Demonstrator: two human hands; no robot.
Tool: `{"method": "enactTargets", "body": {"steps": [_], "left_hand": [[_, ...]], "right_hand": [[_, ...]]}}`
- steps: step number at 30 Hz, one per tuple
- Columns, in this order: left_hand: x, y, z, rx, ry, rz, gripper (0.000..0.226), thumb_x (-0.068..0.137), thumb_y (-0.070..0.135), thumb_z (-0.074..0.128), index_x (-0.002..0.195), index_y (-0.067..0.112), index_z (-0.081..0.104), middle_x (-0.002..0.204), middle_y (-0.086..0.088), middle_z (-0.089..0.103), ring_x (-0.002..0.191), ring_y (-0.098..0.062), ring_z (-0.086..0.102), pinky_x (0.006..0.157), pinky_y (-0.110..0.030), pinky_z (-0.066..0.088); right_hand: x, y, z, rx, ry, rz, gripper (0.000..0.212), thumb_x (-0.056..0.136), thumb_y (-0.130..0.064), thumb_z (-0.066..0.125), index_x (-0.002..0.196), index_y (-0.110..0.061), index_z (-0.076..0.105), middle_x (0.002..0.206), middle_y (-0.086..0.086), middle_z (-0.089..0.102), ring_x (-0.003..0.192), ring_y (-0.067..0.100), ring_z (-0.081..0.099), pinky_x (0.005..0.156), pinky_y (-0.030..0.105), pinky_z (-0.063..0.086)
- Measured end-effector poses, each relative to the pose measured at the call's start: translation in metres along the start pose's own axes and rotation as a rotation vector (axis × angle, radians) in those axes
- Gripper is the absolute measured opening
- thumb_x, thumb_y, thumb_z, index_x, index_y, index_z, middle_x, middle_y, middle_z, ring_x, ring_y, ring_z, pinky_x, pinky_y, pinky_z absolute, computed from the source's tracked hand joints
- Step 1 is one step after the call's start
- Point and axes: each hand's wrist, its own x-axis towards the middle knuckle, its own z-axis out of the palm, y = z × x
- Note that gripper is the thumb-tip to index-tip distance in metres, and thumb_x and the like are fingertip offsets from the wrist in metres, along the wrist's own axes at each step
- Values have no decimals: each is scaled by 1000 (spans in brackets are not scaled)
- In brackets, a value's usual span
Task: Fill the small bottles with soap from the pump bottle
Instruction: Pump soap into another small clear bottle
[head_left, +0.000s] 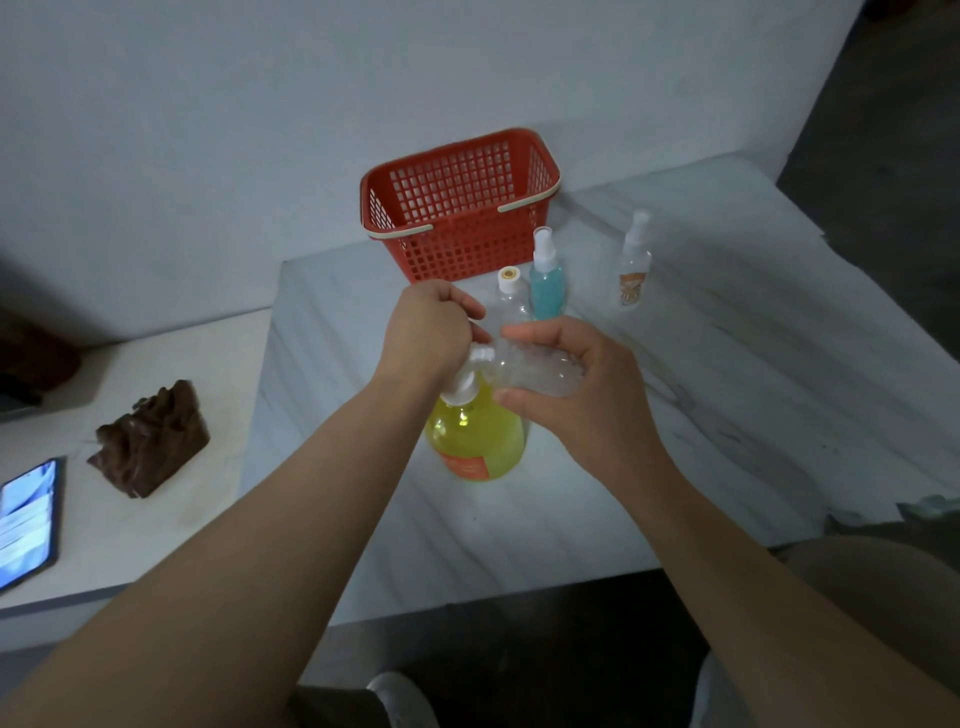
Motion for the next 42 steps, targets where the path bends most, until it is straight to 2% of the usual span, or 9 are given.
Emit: {"method": "enactTargets", "body": {"steps": [5,13,16,18,25,27,34,37,42], "left_hand": [[-4,5,-4,-57,18,36,32,83,-7,32,91,5,61,63,-5,62,60,-16,57,57,-25,46],[-5,11,-7,-54,-35,41,31,84,-10,33,91,4,60,64,-7,62,58,-15,57,44,-17,46],[-2,8,-5,-10,-2,57,32,83,-6,34,92,5,62,62,-2,62,65,-16,58,65,-25,50],[-1,6,-4,8,8,52,34,83,-5,32,93,6,63,63,-1,63,66,-16,58,69,-28,48],[-3,-1,-2,53,-25,35,39,77,-8,29,92,6,62,65,-3,64,61,-15,57,55,-25,42],[-1,-2,-1,59,-17,39,39,76,-8,30,91,7,62,65,-4,64,61,-17,58,56,-26,43],[4,-5,0,84,25,38,38,75,-7,30,84,11,62,62,-3,65,68,-21,61,70,-33,50],[1,-4,-1,106,19,40,34,78,-7,34,85,11,61,63,-2,65,69,-20,61,67,-30,49],[-6,9,-3,41,-13,25,33,84,-6,31,92,6,61,62,-3,61,61,-15,55,58,-25,43]], "right_hand": [[1,-5,-1,-6,9,-23,49,60,-10,85,89,-42,63,93,-20,68,87,0,62,76,9,44],[-1,-3,0,-5,26,-26,50,60,-9,85,92,-41,63,90,-20,68,85,2,61,76,13,46],[0,-2,0,4,32,-19,50,60,-8,85,90,-42,64,91,-19,69,85,3,62,76,14,47],[1,-1,0,16,29,-11,50,60,-6,84,89,-41,64,90,-19,69,84,2,62,75,13,47],[-2,3,1,14,9,15,48,60,-8,85,88,-42,64,94,-17,68,90,3,62,79,14,47],[-2,4,1,12,14,23,49,60,-8,84,89,-42,64,94,-17,68,90,2,61,77,11,44],[-1,4,0,-9,-5,40,48,60,-11,84,92,-41,64,95,-19,67,90,1,60,79,15,46],[-2,2,-1,-8,-15,41,47,61,-12,84,91,-42,64,94,-19,67,89,1,61,80,17,47],[0,-6,-3,-11,-2,-3,48,60,-11,85,86,-44,62,86,-25,66,82,-6,59,72,6,42]]}}
